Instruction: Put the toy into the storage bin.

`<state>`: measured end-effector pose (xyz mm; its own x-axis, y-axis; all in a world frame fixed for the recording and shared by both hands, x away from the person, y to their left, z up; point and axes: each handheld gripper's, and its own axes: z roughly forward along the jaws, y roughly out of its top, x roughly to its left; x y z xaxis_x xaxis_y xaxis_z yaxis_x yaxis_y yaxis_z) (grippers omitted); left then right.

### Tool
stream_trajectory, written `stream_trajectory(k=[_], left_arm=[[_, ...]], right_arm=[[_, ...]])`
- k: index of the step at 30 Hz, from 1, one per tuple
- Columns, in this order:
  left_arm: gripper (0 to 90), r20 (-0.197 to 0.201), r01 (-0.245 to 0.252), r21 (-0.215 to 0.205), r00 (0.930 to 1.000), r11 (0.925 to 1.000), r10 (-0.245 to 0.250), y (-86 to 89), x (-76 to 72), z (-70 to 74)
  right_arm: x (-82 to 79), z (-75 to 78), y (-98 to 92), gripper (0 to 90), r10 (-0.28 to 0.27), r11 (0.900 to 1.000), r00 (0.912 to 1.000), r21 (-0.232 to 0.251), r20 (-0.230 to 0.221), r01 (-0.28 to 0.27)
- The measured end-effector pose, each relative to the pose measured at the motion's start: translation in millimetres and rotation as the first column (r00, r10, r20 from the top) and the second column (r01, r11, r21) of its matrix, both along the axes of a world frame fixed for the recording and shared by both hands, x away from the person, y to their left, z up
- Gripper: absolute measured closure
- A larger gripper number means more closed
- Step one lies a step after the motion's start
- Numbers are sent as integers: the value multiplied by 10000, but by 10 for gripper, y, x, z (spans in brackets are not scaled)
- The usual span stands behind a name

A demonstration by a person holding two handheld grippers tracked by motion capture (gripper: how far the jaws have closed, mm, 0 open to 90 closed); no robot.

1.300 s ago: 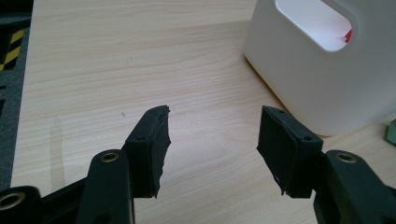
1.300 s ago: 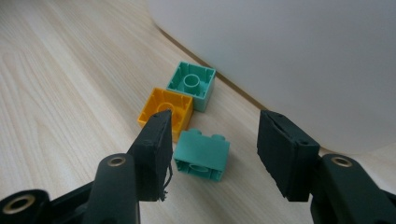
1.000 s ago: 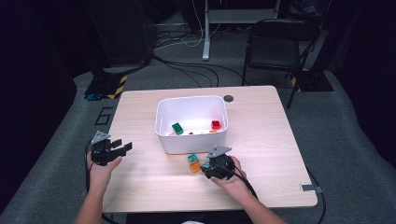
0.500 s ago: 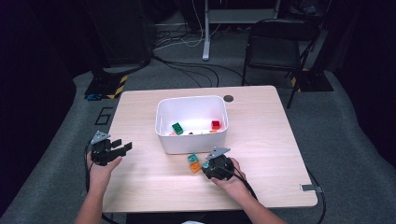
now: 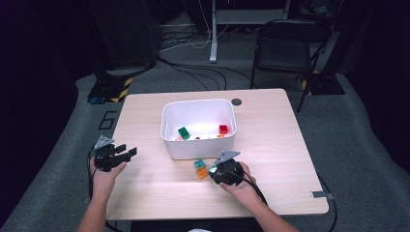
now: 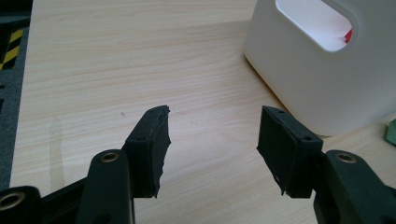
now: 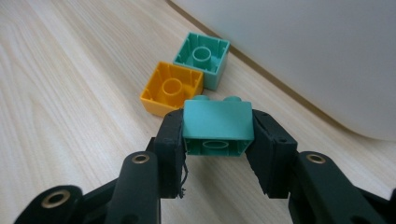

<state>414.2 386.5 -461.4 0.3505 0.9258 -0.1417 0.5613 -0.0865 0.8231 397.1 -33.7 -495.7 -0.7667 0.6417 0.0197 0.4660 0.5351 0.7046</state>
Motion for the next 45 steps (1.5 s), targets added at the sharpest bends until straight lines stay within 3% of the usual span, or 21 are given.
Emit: stream_trajectory(k=[29, 45], left_arm=[[430, -19, 3, 16, 10000, 10000, -3, 3, -2, -1], [429, 10, -10, 3, 10000, 10000, 10, 4, 0, 3]], right_arm=[[3, 819, -93, 581, 985, 9927, 9951, 690, 87, -989], [41, 1177, -38, 581, 1357, 9865, 9906, 895, 185, -1369]])
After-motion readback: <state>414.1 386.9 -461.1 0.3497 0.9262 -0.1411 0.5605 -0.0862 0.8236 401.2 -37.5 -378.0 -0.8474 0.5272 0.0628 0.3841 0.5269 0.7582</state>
